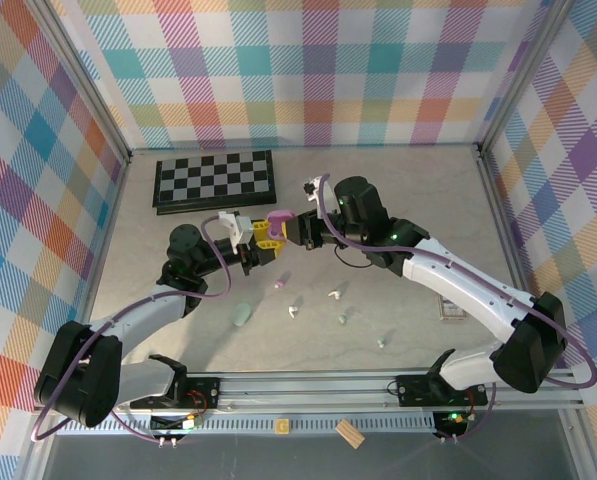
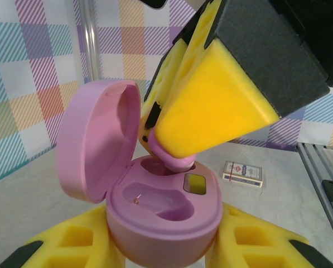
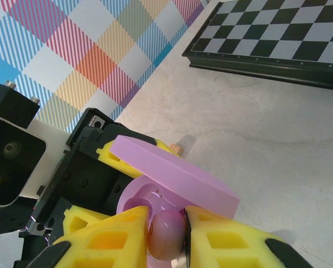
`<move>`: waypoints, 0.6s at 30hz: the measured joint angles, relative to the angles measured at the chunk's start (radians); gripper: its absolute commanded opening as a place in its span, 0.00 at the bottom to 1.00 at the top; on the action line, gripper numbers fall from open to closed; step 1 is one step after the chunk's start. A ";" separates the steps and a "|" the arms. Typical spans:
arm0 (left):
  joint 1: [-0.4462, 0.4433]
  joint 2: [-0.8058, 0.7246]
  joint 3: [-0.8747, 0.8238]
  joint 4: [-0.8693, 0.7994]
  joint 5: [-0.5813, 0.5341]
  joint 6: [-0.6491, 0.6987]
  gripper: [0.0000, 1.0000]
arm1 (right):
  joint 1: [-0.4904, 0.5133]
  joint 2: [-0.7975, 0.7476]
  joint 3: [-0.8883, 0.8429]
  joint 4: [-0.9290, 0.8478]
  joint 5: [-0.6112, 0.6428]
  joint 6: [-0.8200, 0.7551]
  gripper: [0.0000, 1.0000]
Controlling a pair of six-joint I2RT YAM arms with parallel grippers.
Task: Insert the wireless bluetooth earbuds into the charging case
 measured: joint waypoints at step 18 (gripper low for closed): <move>0.000 0.010 0.001 0.004 -0.003 -0.005 0.33 | 0.000 -0.010 0.000 -0.001 0.007 -0.014 0.50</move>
